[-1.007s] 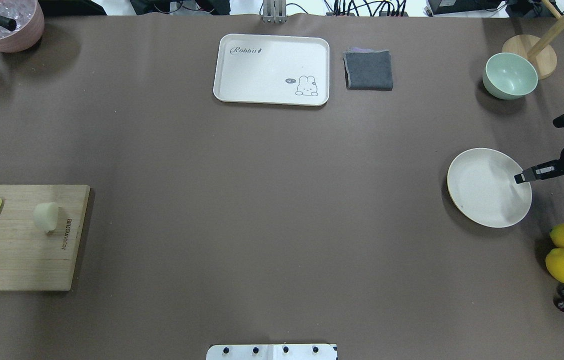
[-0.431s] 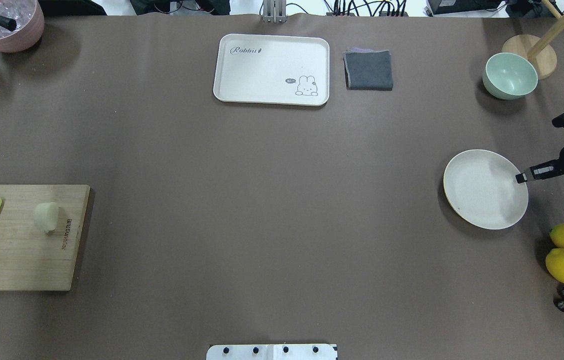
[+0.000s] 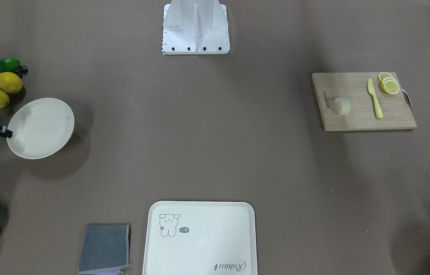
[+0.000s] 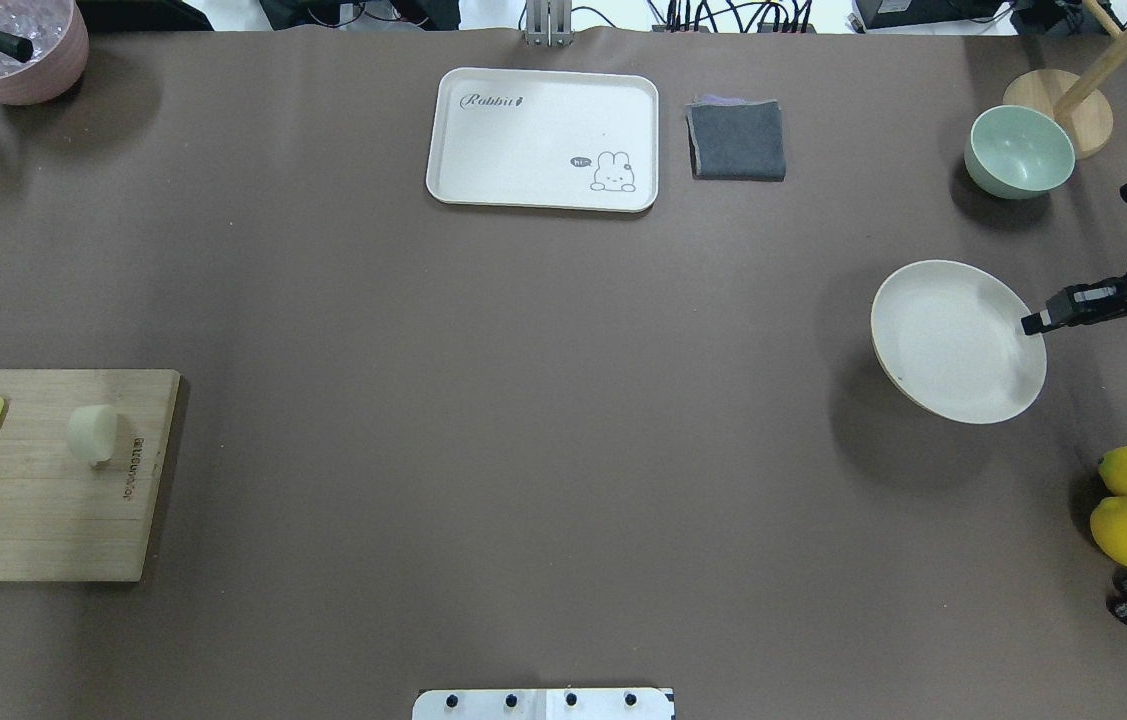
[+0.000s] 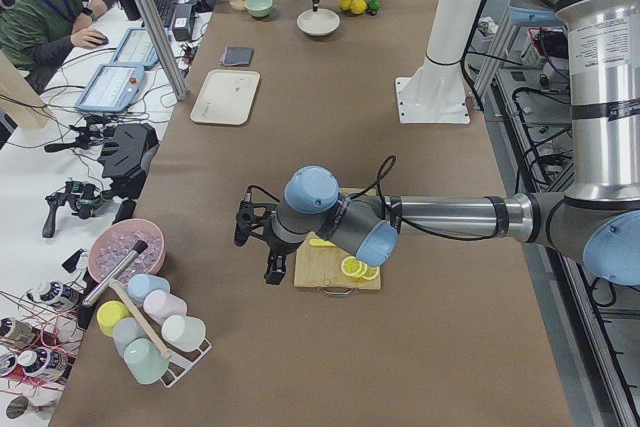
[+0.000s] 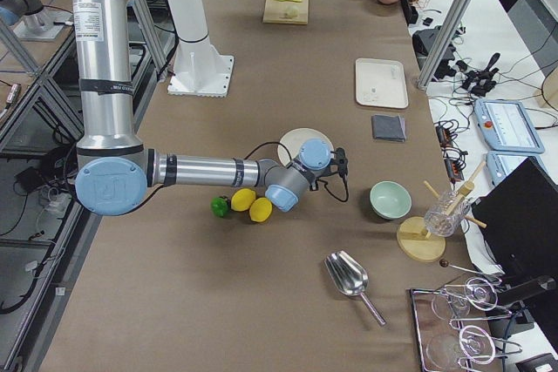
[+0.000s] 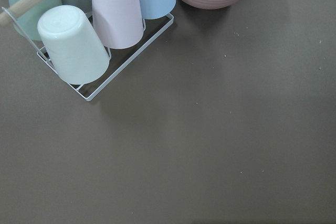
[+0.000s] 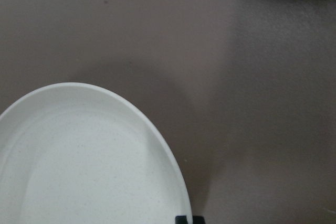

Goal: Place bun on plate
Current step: 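Drag the white plate with the right gripper toward the table centre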

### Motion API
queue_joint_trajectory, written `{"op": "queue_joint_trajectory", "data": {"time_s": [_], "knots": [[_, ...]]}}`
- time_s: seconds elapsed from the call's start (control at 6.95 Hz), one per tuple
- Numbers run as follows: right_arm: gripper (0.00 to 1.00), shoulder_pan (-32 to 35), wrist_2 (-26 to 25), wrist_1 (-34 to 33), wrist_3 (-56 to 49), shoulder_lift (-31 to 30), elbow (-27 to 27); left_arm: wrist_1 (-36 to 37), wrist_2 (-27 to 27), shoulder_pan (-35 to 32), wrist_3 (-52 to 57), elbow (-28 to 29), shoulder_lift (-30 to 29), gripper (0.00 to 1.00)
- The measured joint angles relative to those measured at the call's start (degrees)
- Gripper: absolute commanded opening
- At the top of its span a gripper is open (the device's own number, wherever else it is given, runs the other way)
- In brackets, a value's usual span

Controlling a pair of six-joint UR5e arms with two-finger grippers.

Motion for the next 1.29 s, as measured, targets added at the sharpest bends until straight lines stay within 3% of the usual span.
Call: {"op": "queue_joint_trajectory", "data": {"time_s": [0.29, 0.58, 0.86, 1.29], "knots": [[0.00, -3.99, -1.25, -0.21, 11.14, 6.53, 2.23, 0.06, 0.06, 0.00, 0.00, 0.24, 0.00, 0.98], [0.00, -13.87, -11.70, -1.53, 21.28, 13.73, 3.65, 0.14, 0.07, 0.00, -0.04, 0.52, -0.02, 0.98], [0.00, -22.36, -21.41, -9.47, 25.05, 19.93, 6.03, 0.17, 0.07, 0.00, 0.01, 0.94, -0.06, 0.98], [0.00, -31.36, -31.85, -23.04, 25.56, 26.21, 9.35, 0.10, 0.07, 0.00, 0.16, 1.35, 0.00, 0.98]]}}
